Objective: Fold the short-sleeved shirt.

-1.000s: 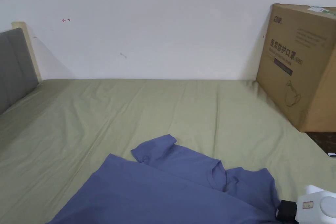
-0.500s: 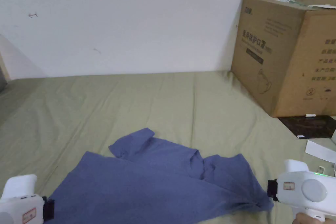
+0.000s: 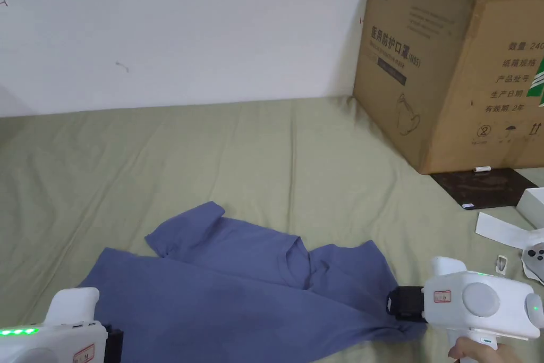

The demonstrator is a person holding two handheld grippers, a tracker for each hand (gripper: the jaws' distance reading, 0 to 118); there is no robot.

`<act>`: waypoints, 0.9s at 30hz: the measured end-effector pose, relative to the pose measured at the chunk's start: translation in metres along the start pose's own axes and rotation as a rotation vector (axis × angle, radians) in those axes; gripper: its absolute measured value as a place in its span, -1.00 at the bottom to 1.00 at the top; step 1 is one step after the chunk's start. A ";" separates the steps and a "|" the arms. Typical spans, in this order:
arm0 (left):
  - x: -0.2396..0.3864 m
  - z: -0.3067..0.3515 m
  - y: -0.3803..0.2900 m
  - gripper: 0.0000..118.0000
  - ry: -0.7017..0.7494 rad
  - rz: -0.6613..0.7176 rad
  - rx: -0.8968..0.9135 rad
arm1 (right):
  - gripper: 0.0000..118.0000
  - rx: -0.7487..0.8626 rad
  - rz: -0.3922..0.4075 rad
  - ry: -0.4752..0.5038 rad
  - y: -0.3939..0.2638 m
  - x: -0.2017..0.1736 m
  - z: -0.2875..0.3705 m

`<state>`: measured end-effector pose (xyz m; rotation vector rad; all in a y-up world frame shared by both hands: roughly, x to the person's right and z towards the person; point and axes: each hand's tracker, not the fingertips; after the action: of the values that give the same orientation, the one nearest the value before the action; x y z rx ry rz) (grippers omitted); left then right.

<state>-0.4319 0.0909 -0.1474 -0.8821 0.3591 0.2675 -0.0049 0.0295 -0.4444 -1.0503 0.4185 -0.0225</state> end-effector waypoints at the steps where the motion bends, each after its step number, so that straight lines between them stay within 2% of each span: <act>1: 0.001 -0.004 0.002 -1.00 0.006 -0.005 -0.007 | 0.32 -0.020 0.000 0.002 0.001 0.000 -0.007; 2: 0.000 -0.007 0.002 -1.00 0.009 -0.006 -0.011 | 0.27 -0.037 -0.007 0.015 0.001 0.001 -0.014; 3: -0.001 -0.010 0.003 -1.00 0.009 -0.004 -0.018 | 0.14 -0.054 -0.010 0.028 0.001 0.001 -0.019; 4: -0.001 -0.014 0.005 -1.00 0.007 0.002 -0.027 | -0.16 -0.057 -0.014 0.022 -0.001 0.001 -0.025; 6: -0.003 -0.020 0.005 -1.00 0.003 0.012 -0.042 | -0.53 -0.041 0.034 -0.062 -0.005 0.000 -0.029; 7: -0.003 -0.022 0.005 -1.00 0.006 0.014 -0.048 | -0.79 -0.036 0.014 -0.028 -0.006 0.002 -0.026; 8: -0.004 -0.025 0.006 -1.00 0.008 0.012 -0.057 | -0.95 -0.021 -0.006 -0.017 -0.004 0.004 -0.020; 10: -0.007 -0.028 0.006 -1.00 0.014 0.010 -0.071 | -0.95 -0.009 -0.017 -0.013 -0.001 0.003 -0.010; 15: -0.021 -0.034 0.018 -1.00 0.035 0.007 -0.086 | -0.96 0.016 0.026 -0.013 0.004 -0.011 0.003; 16: -0.025 -0.035 0.022 -1.00 0.042 0.009 -0.082 | -0.96 0.014 0.020 0.031 0.007 -0.012 0.004; 17: -0.030 -0.036 0.028 -1.00 0.047 0.015 -0.079 | -0.96 0.029 0.011 0.033 0.010 -0.014 0.006; 21: -0.053 -0.048 0.060 -1.00 0.052 0.050 -0.050 | -0.96 0.021 0.062 -0.013 0.020 -0.020 -0.004; 25: -0.076 -0.076 0.101 -1.00 0.052 0.085 -0.032 | -0.96 -0.002 0.030 -0.017 0.015 -0.020 -0.010; 26: -0.081 -0.086 0.113 -0.92 0.066 0.098 -0.038 | -0.96 -0.007 0.030 -0.017 0.015 -0.019 -0.012; 27: -0.085 -0.096 0.124 -0.64 0.085 0.108 -0.042 | -0.96 -0.012 0.033 -0.023 0.014 -0.019 -0.013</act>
<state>-0.5741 0.0839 -0.2547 -0.9185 0.4827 0.3384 -0.0297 0.0295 -0.4560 -1.0545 0.4157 0.0217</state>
